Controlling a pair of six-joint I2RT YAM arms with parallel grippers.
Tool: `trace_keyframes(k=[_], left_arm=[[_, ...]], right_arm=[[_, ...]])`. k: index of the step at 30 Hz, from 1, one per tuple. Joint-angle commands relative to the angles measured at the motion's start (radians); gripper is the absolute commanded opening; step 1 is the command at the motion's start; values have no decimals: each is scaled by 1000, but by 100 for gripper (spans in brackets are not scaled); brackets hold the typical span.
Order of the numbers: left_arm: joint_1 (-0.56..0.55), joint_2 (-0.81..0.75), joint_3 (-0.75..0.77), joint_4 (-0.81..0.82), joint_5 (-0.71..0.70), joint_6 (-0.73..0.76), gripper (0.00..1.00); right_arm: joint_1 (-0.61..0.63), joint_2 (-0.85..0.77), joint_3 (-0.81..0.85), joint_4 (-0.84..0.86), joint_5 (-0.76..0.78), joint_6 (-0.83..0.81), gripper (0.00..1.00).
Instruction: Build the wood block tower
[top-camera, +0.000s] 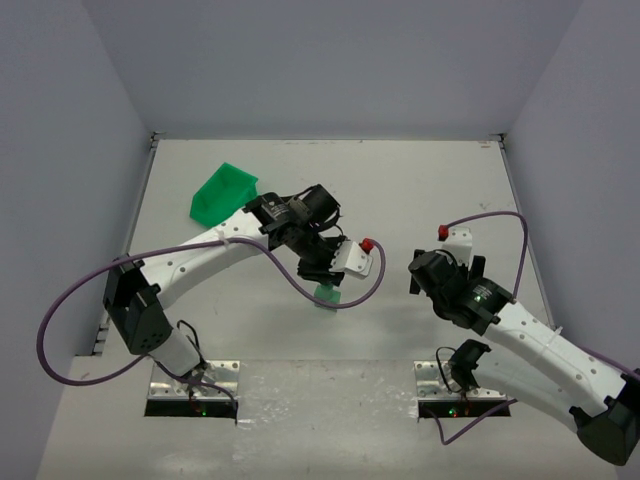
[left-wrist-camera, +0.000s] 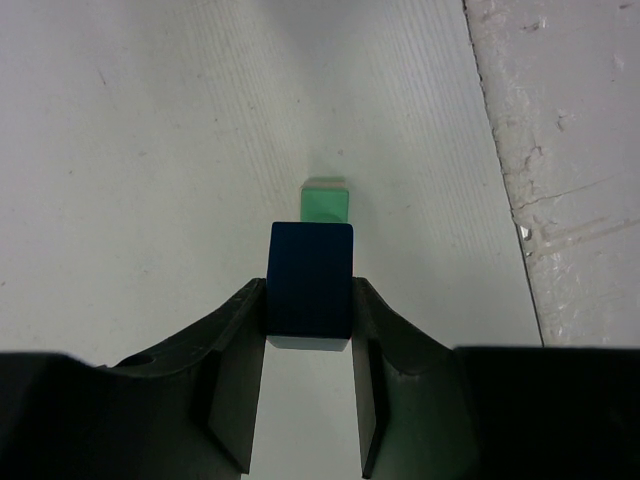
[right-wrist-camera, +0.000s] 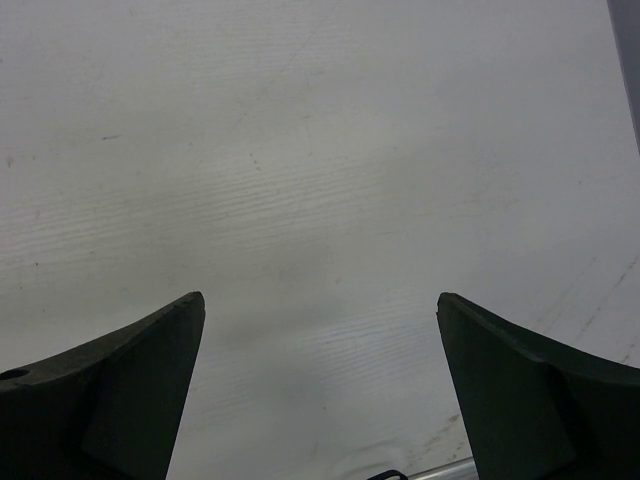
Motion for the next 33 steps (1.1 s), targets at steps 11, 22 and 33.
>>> trace_keyframes(k=[11,22,33], left_arm=[[-44,34,17,50,-46,-45,8],[-47,27,-23,51,-83,-51,9],[-47,43,-26,55,-95,-44,11]], right_arm=[[-9,-57,-32,7,14,10,99],[-12,-63,-41,7,15,8,99],[-15,-46,-43,7,14,10,99]])
